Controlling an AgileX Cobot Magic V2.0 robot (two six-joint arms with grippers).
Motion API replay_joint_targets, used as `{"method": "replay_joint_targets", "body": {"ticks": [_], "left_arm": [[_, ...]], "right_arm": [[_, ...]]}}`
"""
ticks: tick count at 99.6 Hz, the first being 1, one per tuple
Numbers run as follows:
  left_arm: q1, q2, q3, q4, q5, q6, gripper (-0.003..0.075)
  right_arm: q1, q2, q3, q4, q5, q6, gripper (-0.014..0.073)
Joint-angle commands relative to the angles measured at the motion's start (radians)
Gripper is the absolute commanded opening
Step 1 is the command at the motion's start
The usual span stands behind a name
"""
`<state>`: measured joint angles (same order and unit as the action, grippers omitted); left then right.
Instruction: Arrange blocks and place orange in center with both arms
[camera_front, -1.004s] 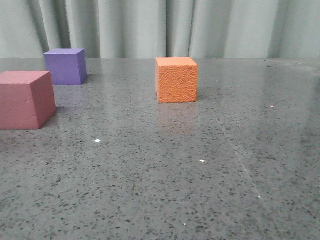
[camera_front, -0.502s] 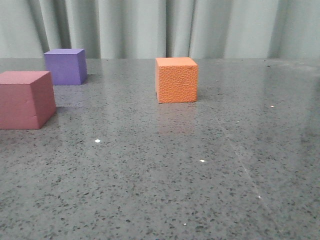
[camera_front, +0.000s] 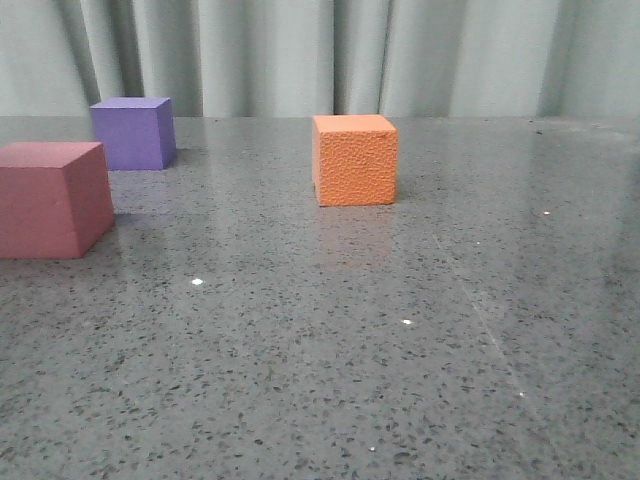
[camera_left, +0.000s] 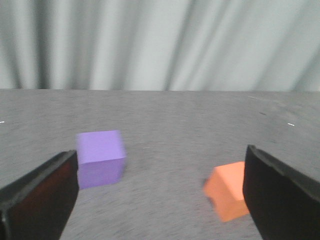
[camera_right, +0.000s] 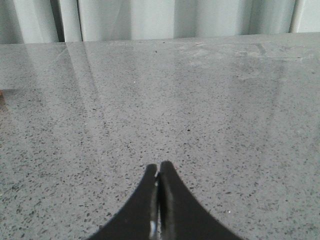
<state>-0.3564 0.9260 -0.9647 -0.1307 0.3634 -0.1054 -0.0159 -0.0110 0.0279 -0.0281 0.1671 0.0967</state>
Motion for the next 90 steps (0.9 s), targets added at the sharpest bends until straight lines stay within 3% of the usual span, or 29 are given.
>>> {"method": "replay_joint_targets", "body": {"ticks": [1, 20, 51, 60, 77, 90], "left_arm": [[-0.102, 0.1, -0.091, -0.019, -0.122, -0.005, 0.062], [-0.224, 0.367, -0.284, -0.019, -0.146, -0.046, 0.0618], [-0.305, 0.742, -0.618, 0.019, -0.063, -0.228, 0.0618], [-0.326, 0.816, -0.705, 0.165, 0.019, -0.364, 0.0618], [-0.385, 0.894, -0.816, 0.582, 0.207, -0.703, 0.0617], [-0.431, 0.908, -0.828, 0.762, 0.274, -0.865, 0.0618]], "right_arm": [[-0.003, -0.009, -0.014, -0.003, -0.085, -0.008, -0.0067], [-0.003, -0.009, -0.014, -0.003, -0.085, -0.008, -0.0067], [-0.003, -0.009, -0.014, -0.003, -0.085, -0.008, -0.0067], [-0.003, -0.009, -0.014, -0.003, -0.085, -0.008, -0.0067], [-0.003, -0.009, -0.014, -0.003, -0.085, -0.008, -0.0067], [-0.003, -0.009, -0.014, -0.003, -0.085, -0.008, -0.0067]]}}
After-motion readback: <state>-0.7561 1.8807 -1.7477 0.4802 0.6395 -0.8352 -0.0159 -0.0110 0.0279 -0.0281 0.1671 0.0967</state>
